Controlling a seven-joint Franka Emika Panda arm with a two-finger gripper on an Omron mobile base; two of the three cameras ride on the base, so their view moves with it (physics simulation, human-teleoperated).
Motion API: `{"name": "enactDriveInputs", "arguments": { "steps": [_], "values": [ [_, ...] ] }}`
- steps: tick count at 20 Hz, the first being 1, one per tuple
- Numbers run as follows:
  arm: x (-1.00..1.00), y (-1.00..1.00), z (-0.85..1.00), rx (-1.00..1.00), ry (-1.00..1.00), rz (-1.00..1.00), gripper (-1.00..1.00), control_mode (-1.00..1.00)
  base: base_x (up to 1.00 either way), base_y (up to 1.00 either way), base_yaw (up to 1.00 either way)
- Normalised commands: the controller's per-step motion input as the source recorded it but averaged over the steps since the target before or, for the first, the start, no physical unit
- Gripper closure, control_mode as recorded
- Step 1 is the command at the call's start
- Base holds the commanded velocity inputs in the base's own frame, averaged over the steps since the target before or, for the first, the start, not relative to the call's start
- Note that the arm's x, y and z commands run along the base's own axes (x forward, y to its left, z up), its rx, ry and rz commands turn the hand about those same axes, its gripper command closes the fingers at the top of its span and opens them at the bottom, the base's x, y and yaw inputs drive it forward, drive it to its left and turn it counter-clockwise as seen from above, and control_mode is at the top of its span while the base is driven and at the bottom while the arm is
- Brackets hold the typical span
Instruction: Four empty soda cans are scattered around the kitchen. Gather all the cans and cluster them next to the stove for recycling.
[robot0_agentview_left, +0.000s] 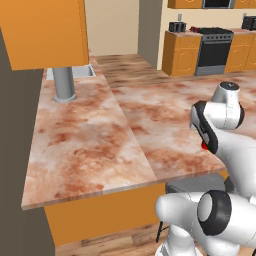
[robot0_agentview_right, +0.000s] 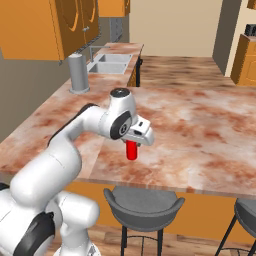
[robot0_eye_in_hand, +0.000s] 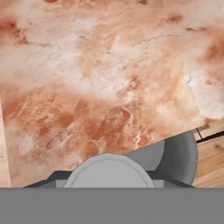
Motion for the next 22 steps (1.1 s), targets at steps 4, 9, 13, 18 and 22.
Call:
{"name": "enactDriveInputs", "arguments": {
  "steps": [4, 9, 13, 18, 22],
  "values": [
    [-0.34, 0.00, 0.20, -0.01, -0.01, 0.04, 1.00, -1.00, 0.00, 0.00, 0.00],
    [-0.61, 0.00, 0.21, -0.02, -0.01, 0.11, 1.00, -1.00, 0.00, 0.00, 0.00],
    [-0.71, 0.30, 0.24, 0.00, -0.01, 0.06, 1.00, -1.00, 0.00, 0.00, 0.00],
    [-0.36, 0.48, 0.23, -0.01, -0.03, 0.00, 1.00, -1.00, 0.00, 0.00, 0.00],
    [-0.33, 0.41, 0.23, 0.00, -0.01, 0.00, 1.00, -1.00, 0.00, 0.00, 0.00]
  ]
}}
